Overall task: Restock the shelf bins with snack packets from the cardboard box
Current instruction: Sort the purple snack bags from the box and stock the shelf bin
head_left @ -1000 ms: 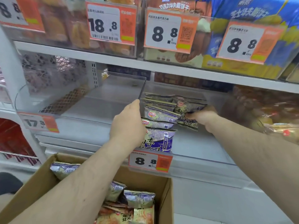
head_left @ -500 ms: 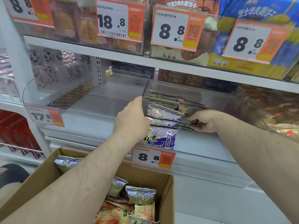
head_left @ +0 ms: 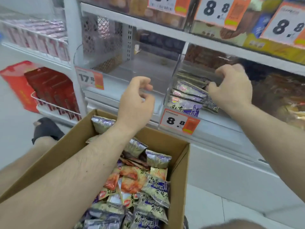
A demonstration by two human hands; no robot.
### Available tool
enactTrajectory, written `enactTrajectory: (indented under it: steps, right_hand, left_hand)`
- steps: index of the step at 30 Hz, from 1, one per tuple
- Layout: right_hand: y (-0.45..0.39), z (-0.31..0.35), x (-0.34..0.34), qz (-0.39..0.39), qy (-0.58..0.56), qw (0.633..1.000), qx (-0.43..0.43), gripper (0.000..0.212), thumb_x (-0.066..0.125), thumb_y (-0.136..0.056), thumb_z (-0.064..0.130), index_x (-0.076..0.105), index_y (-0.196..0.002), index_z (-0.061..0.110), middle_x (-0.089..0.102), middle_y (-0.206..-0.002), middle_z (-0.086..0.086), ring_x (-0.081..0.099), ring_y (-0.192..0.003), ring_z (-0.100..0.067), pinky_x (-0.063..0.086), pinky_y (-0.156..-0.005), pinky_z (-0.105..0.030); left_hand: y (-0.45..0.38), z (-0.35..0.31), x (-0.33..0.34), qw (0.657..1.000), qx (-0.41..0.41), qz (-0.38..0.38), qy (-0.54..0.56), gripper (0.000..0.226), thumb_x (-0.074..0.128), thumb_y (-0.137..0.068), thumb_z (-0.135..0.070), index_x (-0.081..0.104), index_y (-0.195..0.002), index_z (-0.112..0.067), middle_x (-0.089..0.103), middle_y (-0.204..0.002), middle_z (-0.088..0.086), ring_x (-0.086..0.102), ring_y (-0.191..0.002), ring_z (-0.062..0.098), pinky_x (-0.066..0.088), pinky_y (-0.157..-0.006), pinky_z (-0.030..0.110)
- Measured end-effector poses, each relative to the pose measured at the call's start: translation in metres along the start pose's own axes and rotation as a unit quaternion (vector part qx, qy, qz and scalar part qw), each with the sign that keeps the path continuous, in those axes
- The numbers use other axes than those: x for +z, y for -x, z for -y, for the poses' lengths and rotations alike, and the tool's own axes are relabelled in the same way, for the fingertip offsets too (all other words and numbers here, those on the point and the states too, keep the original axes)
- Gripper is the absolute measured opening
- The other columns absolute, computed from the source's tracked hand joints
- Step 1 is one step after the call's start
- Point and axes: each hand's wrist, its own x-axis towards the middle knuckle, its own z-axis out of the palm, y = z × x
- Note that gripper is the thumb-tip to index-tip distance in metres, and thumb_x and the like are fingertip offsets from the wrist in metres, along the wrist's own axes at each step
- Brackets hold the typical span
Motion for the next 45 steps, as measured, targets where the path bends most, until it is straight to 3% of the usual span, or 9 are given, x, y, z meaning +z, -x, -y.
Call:
enactTrajectory:
  steps: [3, 6, 14, 24, 29, 32, 36, 42, 45]
  right_hand:
    - [0.065, 0.066, -0.011, -0.008, -0.116, 0.975, -0.191, 0.02, 0.05, -0.074, 0.029, 0.065, -0.081, 0.018, 0.066, -0.081, -0.002, 0.061, -0.08, -0.027, 0.05, -0.072, -0.038]
    - [0.121, 0.113, 0.022, 0.244, -0.046, 0.939, -0.237, 0.012, 0.052, -0.074, 0.032, 0.058, -0.075, 0.022, 0.057, -0.073, 0.001, 0.059, -0.076, -0.028, 0.047, -0.064, -0.032]
    - [0.216, 0.081, 0.176, 0.659, 0.307, 0.672, -0.138, 0.047, 0.051, -0.088, 0.021, 0.05, -0.134, 0.012, 0.052, -0.116, -0.006, 0.055, -0.11, -0.028, 0.05, -0.085, -0.039]
    - [0.218, 0.059, 0.177, 0.546, 0.208, 0.811, -0.025, 0.017, 0.054, -0.09, 0.011, 0.061, -0.105, 0.015, 0.064, -0.11, -0.004, 0.064, -0.103, -0.026, 0.051, -0.077, -0.034]
    - [0.183, 0.095, 0.134, 0.513, 0.129, 0.846, -0.068, 0.022, 0.057, -0.086, 0.019, 0.06, -0.107, 0.02, 0.063, -0.1, -0.003, 0.061, -0.088, -0.027, 0.047, -0.068, -0.031]
    - [0.189, 0.116, 0.107, 0.499, 0.043, 0.856, -0.129, 0.035, 0.059, -0.079, 0.022, 0.06, -0.114, 0.027, 0.066, -0.105, -0.002, 0.063, -0.096, -0.029, 0.054, -0.077, -0.036]
    - [0.177, 0.124, 0.086, 0.563, -0.025, 0.819, -0.108, 0.047, 0.07, -0.076, 0.031, 0.065, -0.122, 0.029, 0.066, -0.114, 0.007, 0.062, -0.105, -0.017, 0.052, -0.093, -0.035]
    - [0.163, 0.071, 0.146, 0.534, 0.074, 0.835, 0.112, 0.028, 0.068, -0.083, 0.021, 0.066, -0.103, 0.002, 0.068, -0.115, -0.01, 0.065, -0.092, -0.021, 0.053, -0.075, -0.027]
    - [0.19, 0.054, 0.185, 0.552, 0.089, 0.809, 0.183, 0.025, 0.061, -0.091, 0.022, 0.062, -0.107, 0.003, 0.063, -0.103, -0.008, 0.061, -0.084, -0.018, 0.051, -0.068, -0.026]
  left_hand:
    - [0.034, 0.031, -0.019, 0.995, -0.08, 0.052, -0.005, 0.031, 0.054, -0.092, -0.003, 0.051, -0.099, -0.034, 0.061, -0.094, -0.013, 0.05, -0.067, -0.001, 0.044, -0.068, 0.018]
    - [0.062, 0.064, -0.031, 0.98, -0.16, 0.106, -0.051, 0.027, 0.057, -0.087, -0.003, 0.057, -0.095, -0.029, 0.066, -0.091, -0.01, 0.058, -0.078, 0.004, 0.045, -0.071, 0.024]
    - [0.102, 0.112, -0.056, 0.927, -0.303, 0.193, -0.109, 0.012, 0.053, -0.096, -0.021, 0.056, -0.099, -0.032, 0.065, -0.106, -0.005, 0.061, -0.098, 0.019, 0.051, -0.089, 0.035]
    - [0.114, 0.124, -0.065, 0.861, -0.438, 0.255, -0.041, 0.012, 0.055, -0.094, -0.019, 0.049, -0.104, -0.021, 0.054, -0.102, 0.006, 0.052, -0.086, 0.02, 0.043, -0.076, 0.032]
    - [0.114, 0.12, -0.058, 0.712, -0.64, 0.236, 0.167, 0.08, 0.056, -0.093, -0.055, 0.027, -0.152, -0.009, 0.04, -0.149, 0.027, 0.047, -0.13, 0.046, 0.044, -0.095, 0.059]
    - [0.114, 0.125, -0.051, 0.656, -0.672, 0.206, 0.275, 0.076, 0.061, -0.086, -0.061, 0.048, -0.138, -0.007, 0.057, -0.132, 0.028, 0.057, -0.119, 0.046, 0.049, -0.092, 0.059]
    - [0.118, 0.132, -0.054, 0.726, -0.618, 0.165, 0.254, 0.022, 0.06, -0.093, -0.022, 0.066, -0.106, -0.006, 0.074, -0.087, 0.014, 0.071, -0.075, 0.029, 0.058, -0.079, 0.044]
    - [0.116, 0.136, -0.079, 0.775, -0.596, 0.1, 0.186, 0.032, 0.061, -0.089, -0.003, 0.057, -0.121, 0.001, 0.074, -0.097, 0.02, 0.073, -0.076, 0.031, 0.06, -0.066, 0.041]
    - [0.115, 0.14, -0.084, 0.786, -0.586, 0.102, 0.165, 0.064, 0.074, -0.078, -0.01, 0.046, -0.135, -0.002, 0.062, -0.125, 0.01, 0.062, -0.116, 0.034, 0.05, -0.097, 0.048]
